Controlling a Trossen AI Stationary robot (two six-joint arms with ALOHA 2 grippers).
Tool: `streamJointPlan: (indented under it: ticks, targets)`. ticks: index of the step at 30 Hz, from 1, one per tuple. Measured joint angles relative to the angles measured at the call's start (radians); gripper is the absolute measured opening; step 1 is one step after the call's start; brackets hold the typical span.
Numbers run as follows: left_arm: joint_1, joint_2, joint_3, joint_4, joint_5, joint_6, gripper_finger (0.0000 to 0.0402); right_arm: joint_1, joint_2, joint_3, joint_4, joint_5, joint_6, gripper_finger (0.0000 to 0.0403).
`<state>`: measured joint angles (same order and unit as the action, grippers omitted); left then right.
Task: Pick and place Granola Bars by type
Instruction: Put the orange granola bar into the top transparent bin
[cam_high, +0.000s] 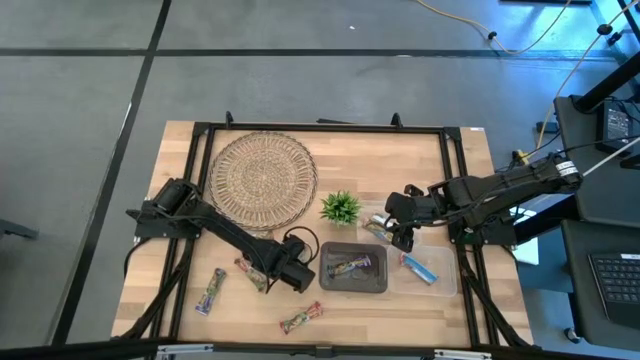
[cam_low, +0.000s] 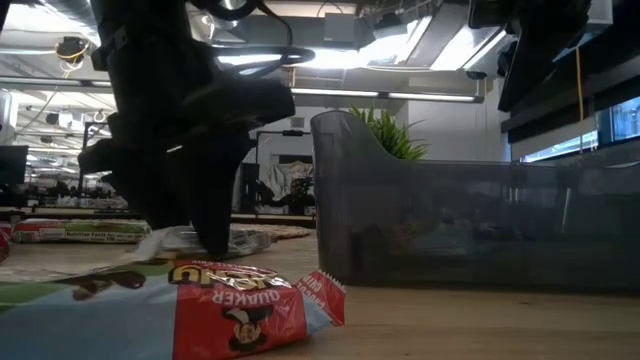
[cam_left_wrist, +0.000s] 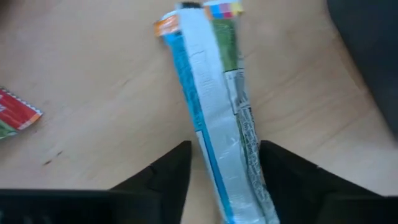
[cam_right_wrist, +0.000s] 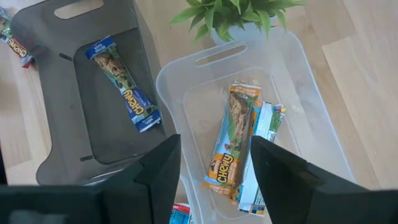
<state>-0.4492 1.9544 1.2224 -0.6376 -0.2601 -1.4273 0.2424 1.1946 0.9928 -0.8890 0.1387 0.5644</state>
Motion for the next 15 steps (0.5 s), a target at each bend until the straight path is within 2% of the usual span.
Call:
streamJointPlan:
  ticks: [8, 15]
  targets:
    - [-0.001, 0.001, 0.0, -0.028, -0.02, 0.0, 0.0105, 0.0, 0.0, 0.0, 0.0, 0.0, 0.0, 0.0197]
    - [-0.001, -0.056, -0.005, -0.056, -0.017, 0.074, 0.0071, 0.0, 0.0, 0.0, 0.0, 0.0, 0.0, 0.0197]
